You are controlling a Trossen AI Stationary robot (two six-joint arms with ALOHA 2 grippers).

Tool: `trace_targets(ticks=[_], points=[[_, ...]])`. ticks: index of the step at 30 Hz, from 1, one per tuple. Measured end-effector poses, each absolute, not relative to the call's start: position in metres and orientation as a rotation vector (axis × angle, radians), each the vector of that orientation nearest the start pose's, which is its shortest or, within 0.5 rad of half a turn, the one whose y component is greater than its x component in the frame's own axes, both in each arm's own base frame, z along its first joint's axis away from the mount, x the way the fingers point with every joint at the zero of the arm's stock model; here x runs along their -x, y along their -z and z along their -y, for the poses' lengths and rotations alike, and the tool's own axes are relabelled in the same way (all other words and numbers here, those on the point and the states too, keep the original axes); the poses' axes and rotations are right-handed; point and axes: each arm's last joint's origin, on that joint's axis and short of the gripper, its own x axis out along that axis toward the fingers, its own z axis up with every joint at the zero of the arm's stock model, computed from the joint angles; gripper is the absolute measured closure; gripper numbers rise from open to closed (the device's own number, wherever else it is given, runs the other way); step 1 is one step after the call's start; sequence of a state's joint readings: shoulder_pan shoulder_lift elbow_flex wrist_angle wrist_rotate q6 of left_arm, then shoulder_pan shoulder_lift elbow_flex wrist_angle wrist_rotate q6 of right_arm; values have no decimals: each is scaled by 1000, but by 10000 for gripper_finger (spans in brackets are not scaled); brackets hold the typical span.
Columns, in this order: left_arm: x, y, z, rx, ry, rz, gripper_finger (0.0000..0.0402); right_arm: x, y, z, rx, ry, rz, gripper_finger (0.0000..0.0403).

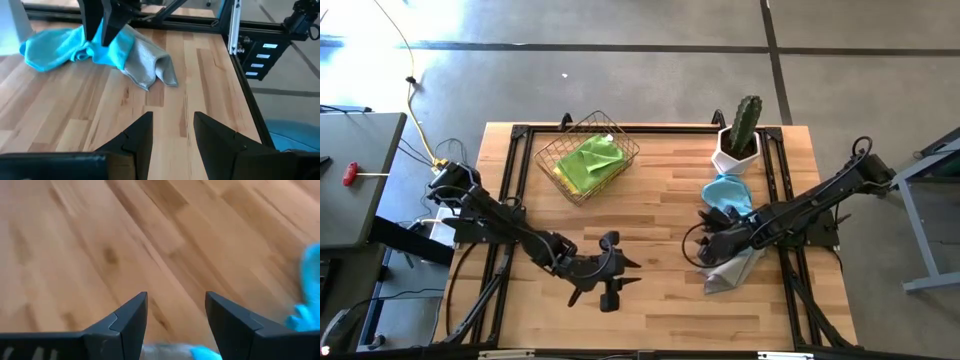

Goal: Fold microfiber towels
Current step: Fold the light blue microfiber towel

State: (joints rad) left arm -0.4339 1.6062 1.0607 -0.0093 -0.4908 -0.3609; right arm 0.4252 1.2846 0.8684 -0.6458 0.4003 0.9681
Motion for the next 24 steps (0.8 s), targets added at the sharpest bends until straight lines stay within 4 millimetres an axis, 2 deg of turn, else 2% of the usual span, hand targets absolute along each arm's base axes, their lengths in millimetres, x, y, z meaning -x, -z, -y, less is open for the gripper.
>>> trace_targets(ticks=[5, 12, 24], points=[[-324, -245, 135, 70, -136, -454, 271, -233, -237, -92, -462, 369, -764, 210], [-324, -245, 135, 71, -137, -452, 271, -242, -245, -99, -648, 285, -689, 210], [-324, -245, 135, 71, -139, -452, 271, -225, -232, -103, -569, 170, -984, 210]])
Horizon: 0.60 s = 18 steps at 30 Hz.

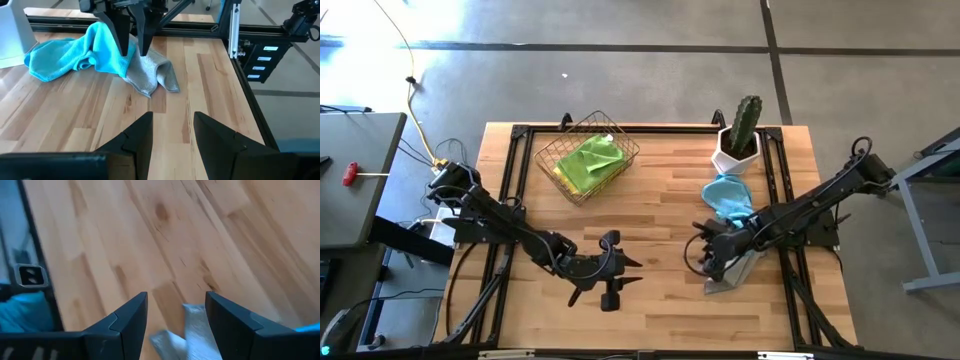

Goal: Fold microfiber towels
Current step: Fold the light blue microfiber towel

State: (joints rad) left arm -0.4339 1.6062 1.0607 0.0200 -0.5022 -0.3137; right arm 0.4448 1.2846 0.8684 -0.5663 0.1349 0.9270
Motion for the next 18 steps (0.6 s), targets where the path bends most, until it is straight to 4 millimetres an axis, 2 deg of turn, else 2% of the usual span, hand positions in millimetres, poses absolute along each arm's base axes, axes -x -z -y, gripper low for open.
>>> trace_targets(ticks=[4, 9, 14, 18], points=[[-324, -245, 135, 68, -138, -453, 271, -219, -227, -100, -574, 241, -1048, 210], [-324, -244, 135, 64, -139, -459, 271, -213, -209, -99, -540, 374, -1218, 210], [-323, -243, 134, 59, -140, -468, 271, -217, -185, -104, -519, 428, -1366, 210], [-323, -243, 134, 57, -142, -472, 271, -217, -176, -104, -476, 462, -1424, 210]])
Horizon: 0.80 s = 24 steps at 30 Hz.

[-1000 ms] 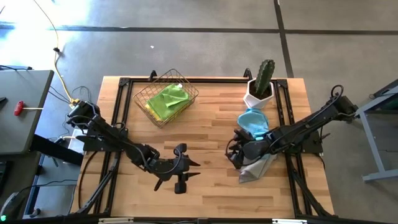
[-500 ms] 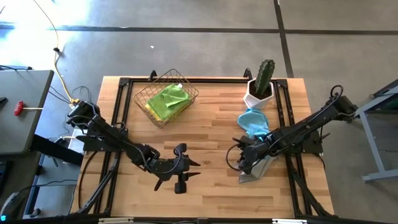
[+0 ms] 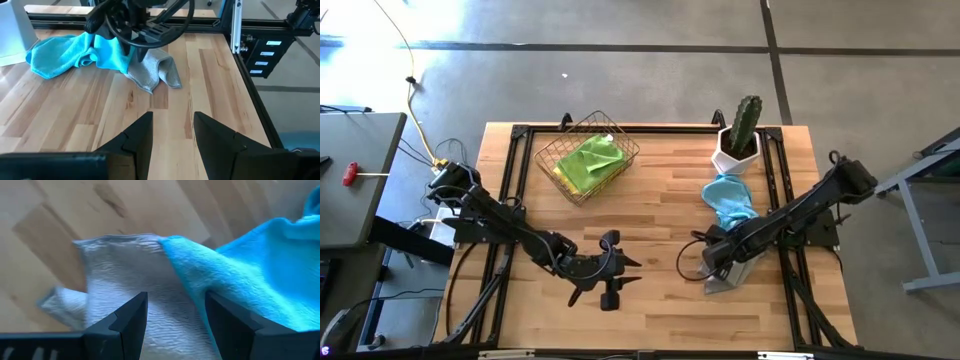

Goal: Fold microfiber towels
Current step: Fold the light blue microfiber towel

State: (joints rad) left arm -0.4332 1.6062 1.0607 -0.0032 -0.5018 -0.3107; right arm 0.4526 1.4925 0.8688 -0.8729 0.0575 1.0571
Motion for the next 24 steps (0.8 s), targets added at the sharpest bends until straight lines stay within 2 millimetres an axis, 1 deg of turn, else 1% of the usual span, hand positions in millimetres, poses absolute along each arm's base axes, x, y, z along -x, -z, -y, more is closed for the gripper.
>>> trace_targets(ticks=[6, 10, 14, 19, 24], points=[[-323, -243, 134, 57, -142, -473, 271, -213, -176, -99, -396, 522, -1412, 210], [-323, -243, 133, 34, -142, -473, 271, -210, -177, -95, -235, 532, -1395, 210], [-323, -243, 133, 23, -140, -474, 271, -210, -177, -93, -108, 501, -1395, 210], [-323, -243, 133, 23, -140, -474, 271, -206, -178, -89, -31, 525, -1407, 210], [-323, -243, 133, 22, -140, -473, 271, -202, -179, -88, -20, 531, -1463, 210]])
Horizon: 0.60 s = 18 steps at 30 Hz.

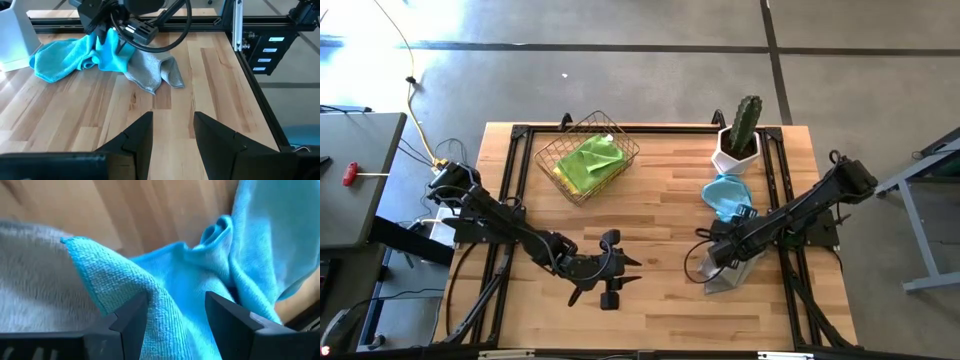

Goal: Fold microfiber towels
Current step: Fold the light blue microfiber towel

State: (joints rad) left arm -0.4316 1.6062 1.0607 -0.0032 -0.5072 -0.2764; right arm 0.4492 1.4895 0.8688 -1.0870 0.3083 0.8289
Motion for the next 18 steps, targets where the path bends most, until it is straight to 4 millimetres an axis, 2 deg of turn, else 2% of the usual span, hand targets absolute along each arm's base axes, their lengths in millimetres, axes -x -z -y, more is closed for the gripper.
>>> trace_targets(ticks=[5, 15, 18], points=[[-323, -243, 133, 22, -142, -473, 271, -200, -178, -90, -76, 468, -1537, 227], [-323, -243, 133, 22, -142, -473, 271, -198, -177, -93, -145, 401, -1609, 381], [-323, -243, 133, 21, -142, -474, 271, -199, -177, -93, -129, 383, -1612, 396]])
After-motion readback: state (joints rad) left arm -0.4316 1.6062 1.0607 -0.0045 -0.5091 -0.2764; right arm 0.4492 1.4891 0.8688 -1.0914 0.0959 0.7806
